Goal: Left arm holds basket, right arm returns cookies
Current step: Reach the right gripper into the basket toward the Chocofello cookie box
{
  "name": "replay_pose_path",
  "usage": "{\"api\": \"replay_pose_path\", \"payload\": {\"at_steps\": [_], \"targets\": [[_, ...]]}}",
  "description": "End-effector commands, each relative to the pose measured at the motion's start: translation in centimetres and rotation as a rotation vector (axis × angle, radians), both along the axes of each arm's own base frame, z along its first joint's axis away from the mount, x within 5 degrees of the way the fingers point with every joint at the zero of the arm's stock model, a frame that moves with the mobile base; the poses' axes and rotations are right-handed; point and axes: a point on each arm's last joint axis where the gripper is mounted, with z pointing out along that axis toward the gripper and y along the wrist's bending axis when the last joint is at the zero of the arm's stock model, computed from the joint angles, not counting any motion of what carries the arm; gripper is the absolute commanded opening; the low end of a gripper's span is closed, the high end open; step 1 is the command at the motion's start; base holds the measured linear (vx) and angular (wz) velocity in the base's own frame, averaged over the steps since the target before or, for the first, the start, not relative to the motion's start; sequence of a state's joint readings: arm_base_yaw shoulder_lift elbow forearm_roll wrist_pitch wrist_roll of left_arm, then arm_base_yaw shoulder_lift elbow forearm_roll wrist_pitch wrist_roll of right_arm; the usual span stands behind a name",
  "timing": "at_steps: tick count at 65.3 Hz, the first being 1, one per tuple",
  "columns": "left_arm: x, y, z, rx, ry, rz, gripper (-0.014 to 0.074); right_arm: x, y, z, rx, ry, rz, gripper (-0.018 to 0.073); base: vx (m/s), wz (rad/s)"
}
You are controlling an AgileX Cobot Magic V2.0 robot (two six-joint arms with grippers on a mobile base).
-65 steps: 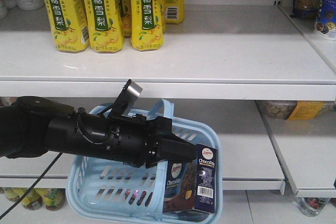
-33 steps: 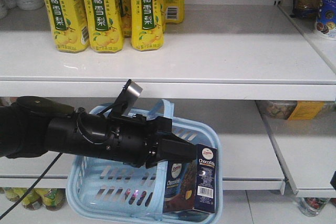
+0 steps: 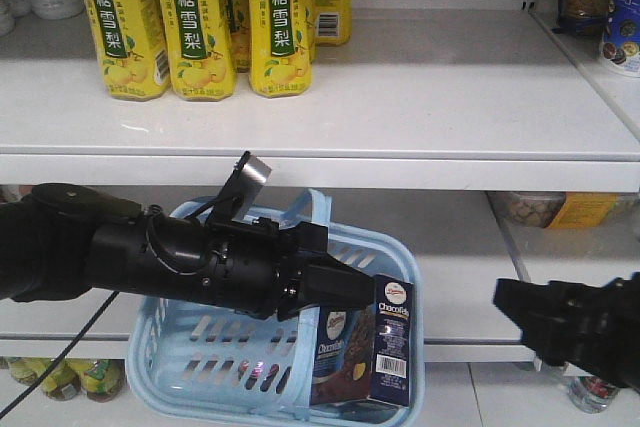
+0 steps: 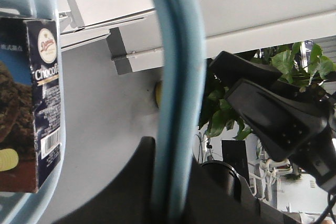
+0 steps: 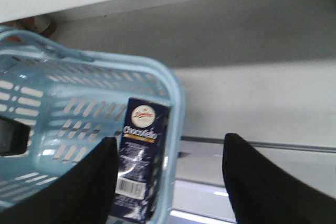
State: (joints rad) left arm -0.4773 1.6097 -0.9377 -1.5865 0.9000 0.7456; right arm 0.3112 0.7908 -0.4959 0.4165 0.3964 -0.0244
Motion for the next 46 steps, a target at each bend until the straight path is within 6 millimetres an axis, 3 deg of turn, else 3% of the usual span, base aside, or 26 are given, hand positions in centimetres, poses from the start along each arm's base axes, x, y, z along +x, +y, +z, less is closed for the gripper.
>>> {"api": "replay_pose_path", "payload": {"at_steps": [1, 10, 17, 30, 46], "targets": [[0.7, 0.3, 2.4, -0.065, -0.066, 0.078, -0.0006, 1.8, 1.9, 1.0, 0.045, 0.002, 0.046, 0.0433, 0.0, 0.0], [0.7, 0.3, 2.4, -0.065, -0.066, 0.078, -0.0006, 3.7, 4.8, -0.1, -0.013, 0.071, 0.156, 0.045, 0.0, 0.0], [0.7, 0.3, 2.4, -0.065, -0.066, 0.078, -0.0006, 5.1, 6.0, -1.1, -0.02, 0.14, 0.167, 0.05, 0.0, 0.0], [0.7, 0.3, 2.4, -0.065, -0.066, 0.078, -0.0006, 6.6, 7.1, -1.9, 0.006, 0.228, 0.158, 0.0609, 0.0, 0.0], [0.7, 0.3, 2.4, -0.065, -0.066, 0.078, -0.0006, 7.5, 7.7, -3.1, 0.007, 0.291, 0.156, 0.0577, 0.0, 0.0]]}}
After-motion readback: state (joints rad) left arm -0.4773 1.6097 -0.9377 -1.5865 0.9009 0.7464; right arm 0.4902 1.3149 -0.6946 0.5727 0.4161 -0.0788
